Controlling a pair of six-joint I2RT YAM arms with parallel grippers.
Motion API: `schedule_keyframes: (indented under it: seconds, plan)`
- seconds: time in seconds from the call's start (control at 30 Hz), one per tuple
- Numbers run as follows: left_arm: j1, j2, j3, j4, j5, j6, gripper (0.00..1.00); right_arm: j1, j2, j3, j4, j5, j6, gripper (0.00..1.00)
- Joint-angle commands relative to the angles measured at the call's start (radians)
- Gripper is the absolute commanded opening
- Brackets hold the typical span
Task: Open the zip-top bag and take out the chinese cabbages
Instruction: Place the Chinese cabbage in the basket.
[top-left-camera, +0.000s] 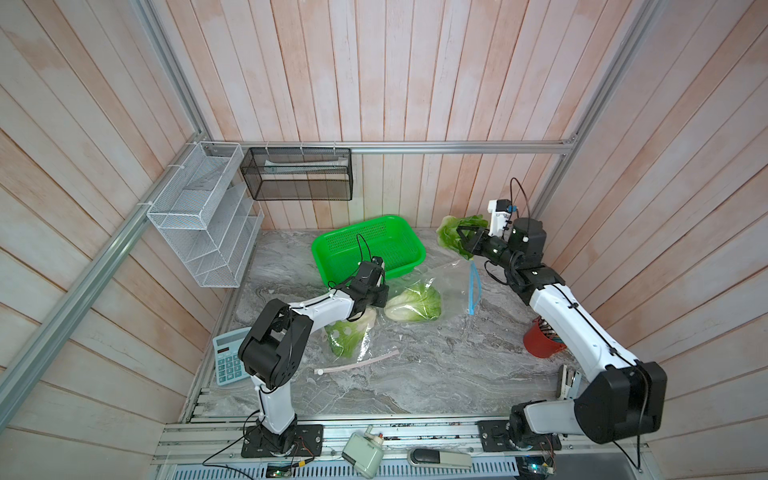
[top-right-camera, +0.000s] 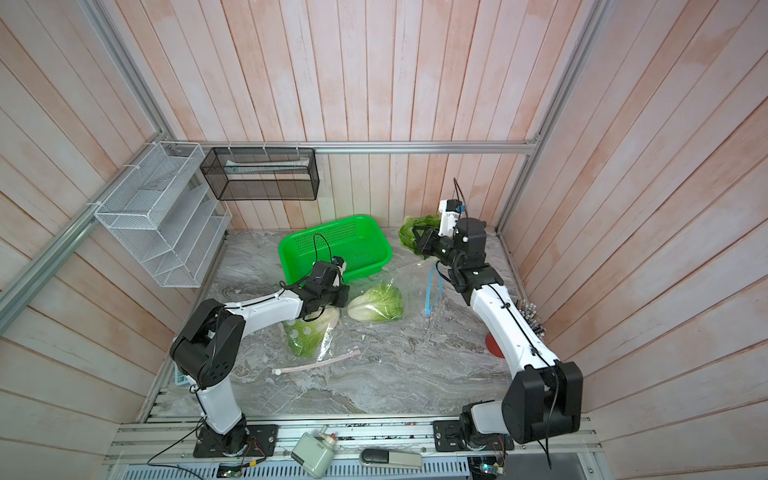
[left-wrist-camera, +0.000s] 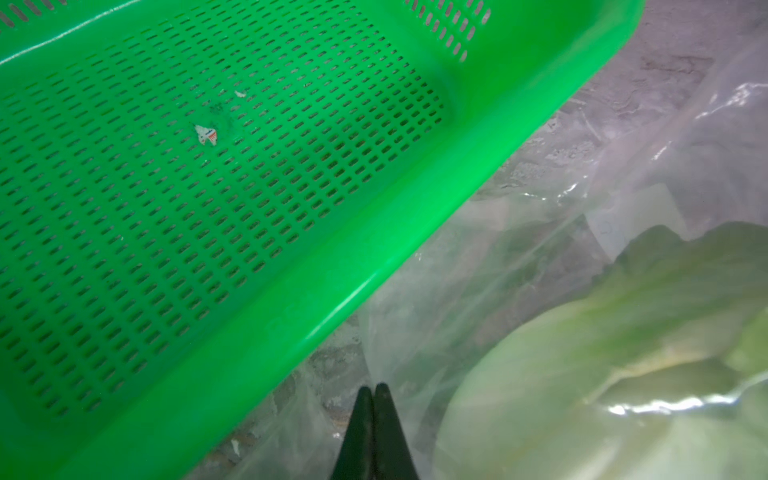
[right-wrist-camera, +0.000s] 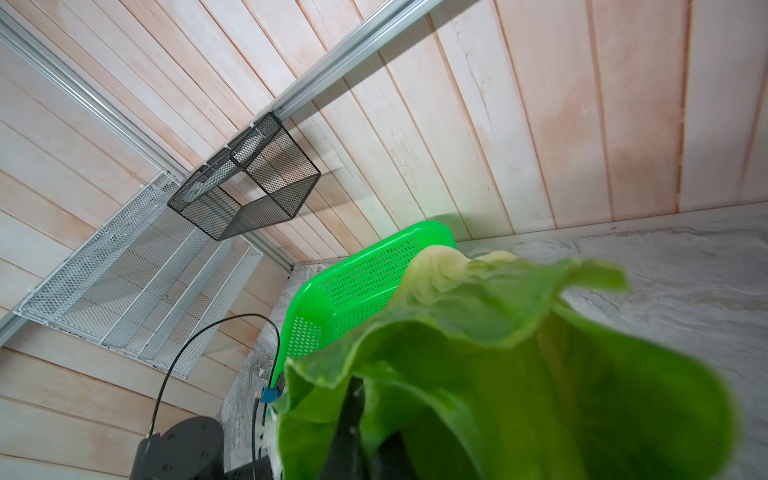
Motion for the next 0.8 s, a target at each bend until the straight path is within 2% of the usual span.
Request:
schedule_keyframes:
  seconds: [0.0, 0.47, 0.77]
  plan:
    - [-0.007, -0.040, -0.023, 0.054, 0.022, 0.013, 0.00, 0.039, 0.081, 0.085, 0.113, 0.038, 0.001, 0.00]
    - [-0.010, -0.078, -0.069, 0.098, 0.021, 0.030, 0.00, 0.157, 0.512, 0.357, 0.225, 0.120, 0.056, 0.00]
    - [-0.010, -0.085, -0.080, 0.110, 0.022, 0.037, 0.00, 0.164, 0.642, 0.398, 0.283, 0.143, 0.074, 0.00]
